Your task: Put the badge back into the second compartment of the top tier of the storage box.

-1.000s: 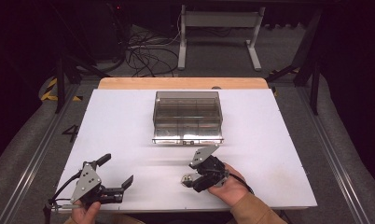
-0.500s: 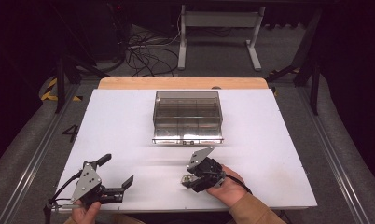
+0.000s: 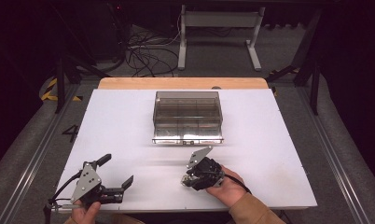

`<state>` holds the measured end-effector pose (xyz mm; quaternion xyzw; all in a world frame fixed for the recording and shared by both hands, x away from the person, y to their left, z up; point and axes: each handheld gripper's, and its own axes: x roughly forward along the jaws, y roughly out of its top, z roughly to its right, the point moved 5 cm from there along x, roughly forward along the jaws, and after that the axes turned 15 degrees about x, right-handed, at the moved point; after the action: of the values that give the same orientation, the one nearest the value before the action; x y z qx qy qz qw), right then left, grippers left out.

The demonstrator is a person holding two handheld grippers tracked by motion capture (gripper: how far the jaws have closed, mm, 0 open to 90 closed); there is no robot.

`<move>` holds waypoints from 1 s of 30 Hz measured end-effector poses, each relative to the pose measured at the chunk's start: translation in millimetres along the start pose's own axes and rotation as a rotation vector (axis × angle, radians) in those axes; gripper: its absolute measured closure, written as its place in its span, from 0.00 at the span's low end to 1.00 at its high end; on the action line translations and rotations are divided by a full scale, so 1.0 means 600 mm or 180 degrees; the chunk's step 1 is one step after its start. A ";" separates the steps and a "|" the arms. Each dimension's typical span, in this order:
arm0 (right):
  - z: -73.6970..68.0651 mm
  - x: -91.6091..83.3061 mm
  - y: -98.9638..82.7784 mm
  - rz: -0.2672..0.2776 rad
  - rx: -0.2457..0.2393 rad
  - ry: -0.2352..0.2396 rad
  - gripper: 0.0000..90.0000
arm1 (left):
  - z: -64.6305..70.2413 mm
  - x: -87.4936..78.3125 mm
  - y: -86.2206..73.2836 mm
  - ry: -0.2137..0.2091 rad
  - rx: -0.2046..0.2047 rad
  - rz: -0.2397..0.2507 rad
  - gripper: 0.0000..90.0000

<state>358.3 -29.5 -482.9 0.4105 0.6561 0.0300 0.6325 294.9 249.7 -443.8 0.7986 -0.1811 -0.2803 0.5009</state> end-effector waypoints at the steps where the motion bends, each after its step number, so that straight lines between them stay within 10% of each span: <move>1: 0.001 0.000 0.000 -0.0004 -0.0005 0.0001 0.67 | 0.000 0.000 0.000 0.0003 0.0004 -0.0001 0.02; 30: -0.027 -0.029 0.003 0.0089 -0.0137 0.0048 0.90 | 0.000 0.000 0.000 0.0004 -0.0004 0.0001 0.02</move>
<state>342.7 -30.6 -464.9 0.4057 0.6543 0.0560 0.6357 294.9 249.6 -443.9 0.7984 -0.1808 -0.2799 0.5015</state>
